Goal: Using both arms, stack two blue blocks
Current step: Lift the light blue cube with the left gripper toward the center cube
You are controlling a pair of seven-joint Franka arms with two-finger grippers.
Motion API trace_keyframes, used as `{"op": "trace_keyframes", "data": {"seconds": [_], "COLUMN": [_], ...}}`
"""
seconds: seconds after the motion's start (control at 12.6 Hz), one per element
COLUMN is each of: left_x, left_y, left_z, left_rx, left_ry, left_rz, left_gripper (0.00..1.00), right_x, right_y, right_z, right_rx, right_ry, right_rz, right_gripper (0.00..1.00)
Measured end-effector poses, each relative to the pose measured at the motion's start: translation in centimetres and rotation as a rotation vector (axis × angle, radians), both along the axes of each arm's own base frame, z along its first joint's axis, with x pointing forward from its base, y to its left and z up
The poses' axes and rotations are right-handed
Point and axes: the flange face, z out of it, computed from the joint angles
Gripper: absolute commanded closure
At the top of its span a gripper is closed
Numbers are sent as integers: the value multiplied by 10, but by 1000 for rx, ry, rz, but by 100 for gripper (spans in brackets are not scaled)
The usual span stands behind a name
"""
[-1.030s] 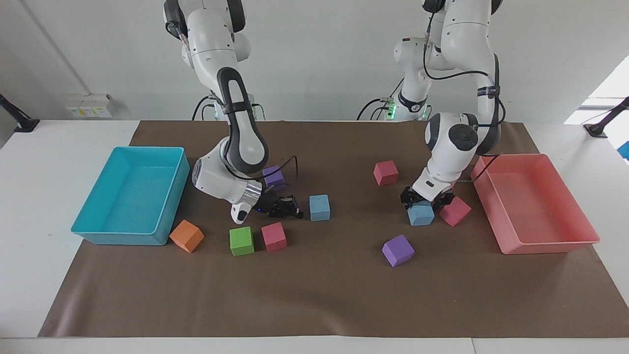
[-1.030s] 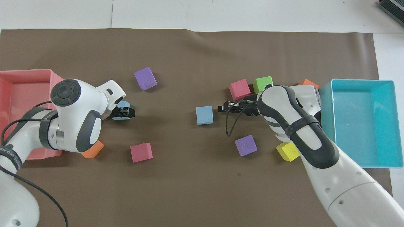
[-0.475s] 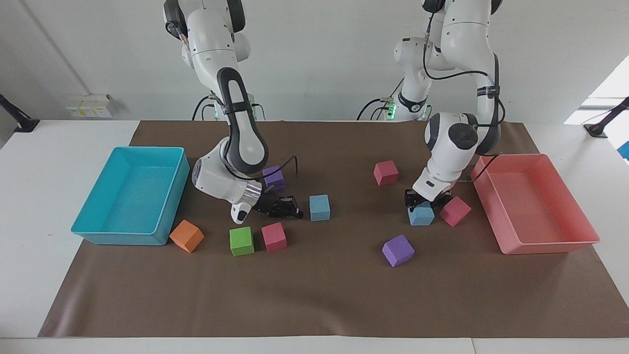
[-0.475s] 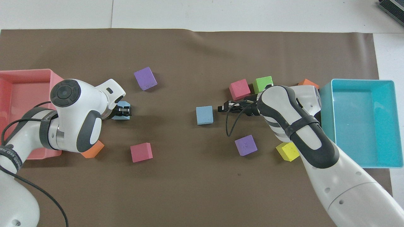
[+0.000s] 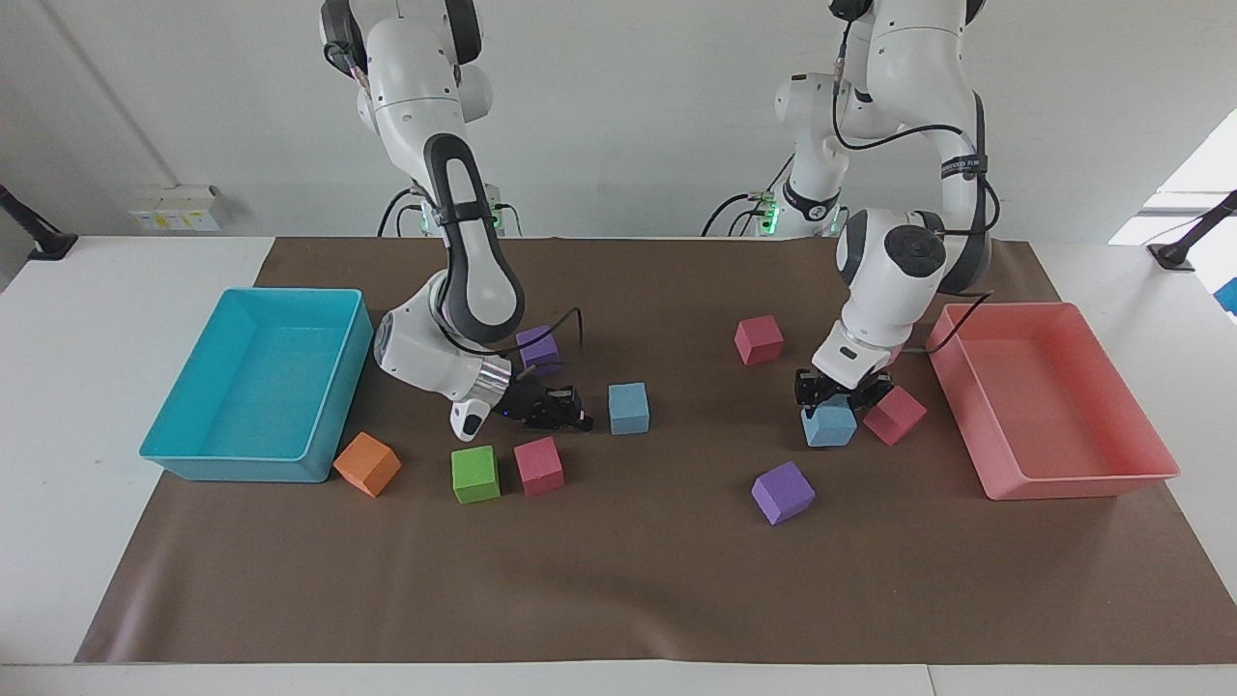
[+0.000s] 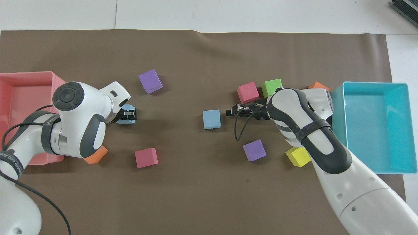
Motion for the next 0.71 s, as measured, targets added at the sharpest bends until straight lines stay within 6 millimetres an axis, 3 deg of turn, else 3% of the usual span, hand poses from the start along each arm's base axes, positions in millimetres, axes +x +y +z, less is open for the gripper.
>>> {"op": "trace_keyframes", "data": {"seconds": [0.16,0.48,0.71], "left_x": [-3,-38,-45], "left_y": [-46,-160,-224], "left_z": [29,56,71], "left_rx": [-12,-61,-81], "left_ry": [-15,-51,-46], "left_rz": [-4,15,51], "left_gripper": [98,99,100], "right_x": [0,0,0], "right_y": [0,0,0], "right_z": [0,0,0], "right_rx": [0,0,0], "right_ry": [0,1,1], "right_rz": [0,0,0], "right_gripper": [100,100,100]}}
